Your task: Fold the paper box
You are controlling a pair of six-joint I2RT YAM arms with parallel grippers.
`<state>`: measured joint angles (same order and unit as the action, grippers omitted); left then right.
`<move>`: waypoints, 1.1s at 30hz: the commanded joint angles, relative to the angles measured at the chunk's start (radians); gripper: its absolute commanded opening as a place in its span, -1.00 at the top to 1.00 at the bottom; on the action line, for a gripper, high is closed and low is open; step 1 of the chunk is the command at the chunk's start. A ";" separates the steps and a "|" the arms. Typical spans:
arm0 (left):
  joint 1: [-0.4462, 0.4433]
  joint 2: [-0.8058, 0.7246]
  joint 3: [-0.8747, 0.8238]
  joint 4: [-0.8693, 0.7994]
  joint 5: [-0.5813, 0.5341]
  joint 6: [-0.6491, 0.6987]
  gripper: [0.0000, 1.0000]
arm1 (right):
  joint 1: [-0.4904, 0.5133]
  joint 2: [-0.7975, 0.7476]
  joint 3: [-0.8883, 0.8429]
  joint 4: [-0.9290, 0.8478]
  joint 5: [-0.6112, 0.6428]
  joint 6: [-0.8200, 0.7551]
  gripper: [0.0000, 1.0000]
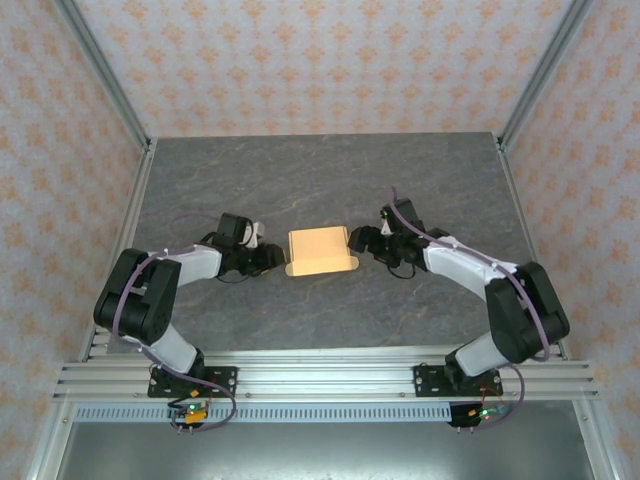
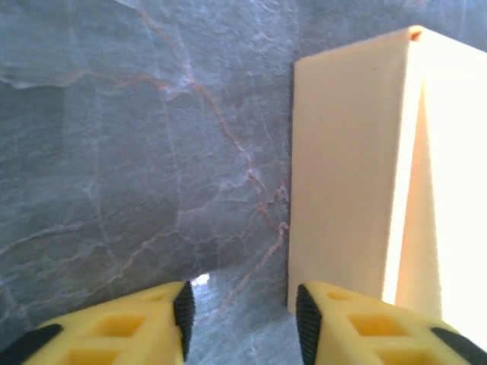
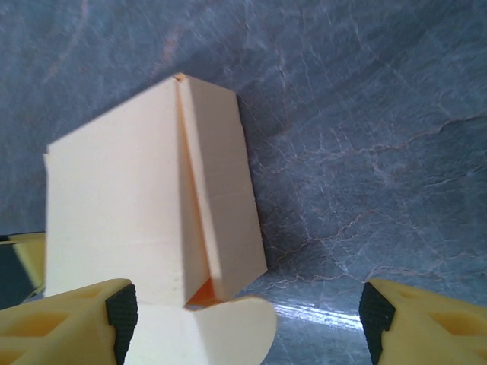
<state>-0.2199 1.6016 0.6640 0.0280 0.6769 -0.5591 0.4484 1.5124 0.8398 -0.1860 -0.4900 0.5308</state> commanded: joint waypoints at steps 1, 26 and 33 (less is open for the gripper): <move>0.007 -0.051 -0.037 0.011 -0.020 -0.045 -0.06 | -0.011 0.045 0.057 0.019 -0.049 0.005 -0.55; -0.041 0.096 0.054 0.220 0.032 -0.087 0.14 | -0.029 0.230 0.133 0.065 -0.151 0.003 -0.54; -0.040 0.092 0.031 0.257 0.050 -0.104 0.06 | -0.045 0.235 0.125 0.084 -0.177 0.018 -0.49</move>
<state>-0.2558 1.6917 0.7097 0.2623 0.7189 -0.6563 0.4088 1.7386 0.9623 -0.1265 -0.6487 0.5404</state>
